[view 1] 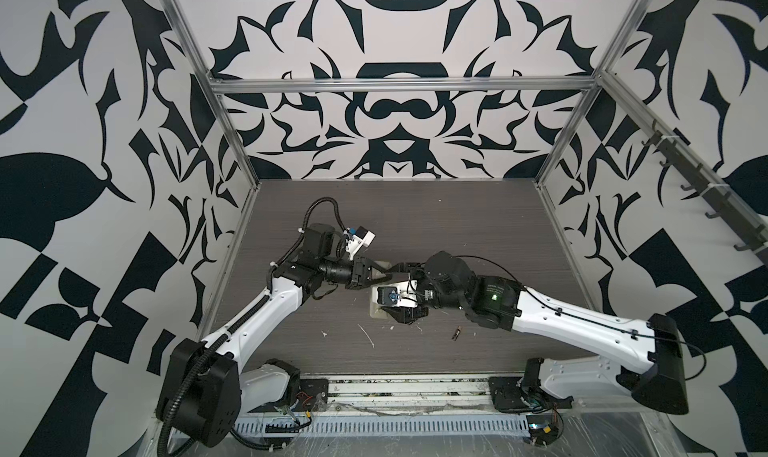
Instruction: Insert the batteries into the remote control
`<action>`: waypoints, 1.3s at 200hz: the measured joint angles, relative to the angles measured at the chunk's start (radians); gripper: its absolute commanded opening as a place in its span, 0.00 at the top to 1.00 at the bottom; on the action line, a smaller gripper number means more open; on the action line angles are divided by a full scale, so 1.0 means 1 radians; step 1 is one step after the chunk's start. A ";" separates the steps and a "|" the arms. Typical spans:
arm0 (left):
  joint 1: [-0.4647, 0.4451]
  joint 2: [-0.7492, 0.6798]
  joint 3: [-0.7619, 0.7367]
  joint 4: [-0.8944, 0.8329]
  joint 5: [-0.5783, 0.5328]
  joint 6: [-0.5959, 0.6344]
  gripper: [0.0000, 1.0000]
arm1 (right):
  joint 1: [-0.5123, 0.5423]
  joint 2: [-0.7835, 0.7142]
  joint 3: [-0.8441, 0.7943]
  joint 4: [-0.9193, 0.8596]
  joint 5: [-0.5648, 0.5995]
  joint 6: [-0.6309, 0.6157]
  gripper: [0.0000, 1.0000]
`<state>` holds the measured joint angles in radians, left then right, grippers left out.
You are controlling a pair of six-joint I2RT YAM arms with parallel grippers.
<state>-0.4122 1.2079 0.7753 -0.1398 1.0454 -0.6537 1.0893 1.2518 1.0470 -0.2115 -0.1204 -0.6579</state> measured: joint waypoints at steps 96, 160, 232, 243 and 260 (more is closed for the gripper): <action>0.000 0.000 0.000 -0.005 0.000 0.000 1.00 | 0.000 0.019 0.005 0.000 -0.043 0.000 0.17; 0.000 0.000 -0.002 -0.007 -0.001 0.003 1.00 | 0.000 0.035 0.005 0.004 -0.048 0.002 0.17; 0.002 0.000 -0.016 0.000 0.000 -0.002 1.00 | 0.002 0.050 0.005 0.015 -0.039 0.000 0.18; 0.003 0.000 -0.016 0.002 -0.001 -0.003 1.00 | 0.004 0.050 0.005 0.015 -0.035 0.000 0.18; 0.003 0.000 -0.017 0.003 0.000 -0.005 1.00 | 0.005 0.050 0.005 0.017 -0.032 0.000 0.18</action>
<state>-0.4095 1.2079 0.7586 -0.1364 1.0451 -0.6590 1.0946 1.3022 1.0519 -0.1944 -0.1520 -0.6582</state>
